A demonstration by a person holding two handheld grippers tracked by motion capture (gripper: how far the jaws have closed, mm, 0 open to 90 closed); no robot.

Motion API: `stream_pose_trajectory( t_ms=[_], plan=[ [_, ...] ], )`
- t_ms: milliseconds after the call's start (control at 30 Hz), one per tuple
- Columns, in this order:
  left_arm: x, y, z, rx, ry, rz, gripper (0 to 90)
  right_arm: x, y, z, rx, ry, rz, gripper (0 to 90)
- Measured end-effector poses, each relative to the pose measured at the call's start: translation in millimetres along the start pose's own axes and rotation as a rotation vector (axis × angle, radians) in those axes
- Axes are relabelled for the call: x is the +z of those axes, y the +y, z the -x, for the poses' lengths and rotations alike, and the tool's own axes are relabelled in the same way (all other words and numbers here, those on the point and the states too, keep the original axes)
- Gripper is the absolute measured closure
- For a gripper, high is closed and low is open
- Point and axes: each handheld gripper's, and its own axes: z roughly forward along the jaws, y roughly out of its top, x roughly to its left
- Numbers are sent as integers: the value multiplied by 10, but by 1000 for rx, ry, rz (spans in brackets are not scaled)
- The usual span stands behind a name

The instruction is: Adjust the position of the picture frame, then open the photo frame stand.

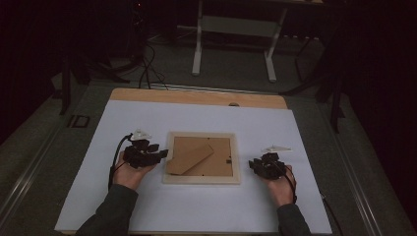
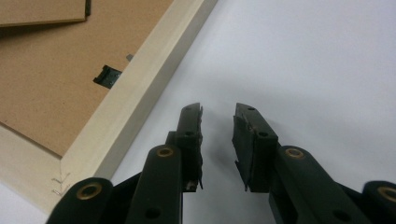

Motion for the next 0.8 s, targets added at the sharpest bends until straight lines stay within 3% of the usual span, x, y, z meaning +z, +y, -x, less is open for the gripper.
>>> stream_pose_trajectory(
  t_ms=[200,400,633,800],
  plan=[
    [1,56,44,19,0,22,540,-9,-27,25,7,-1,-2,695],
    [23,161,97,25,-30,21,535,-19,-24,11,3,1,1,679],
    [86,272,139,14,-62,-1,501,-41,-28,16,11,10,9,663],
    [165,333,188,35,-66,-24,454,-62,-34,23,15,17,16,657]
  ],
)
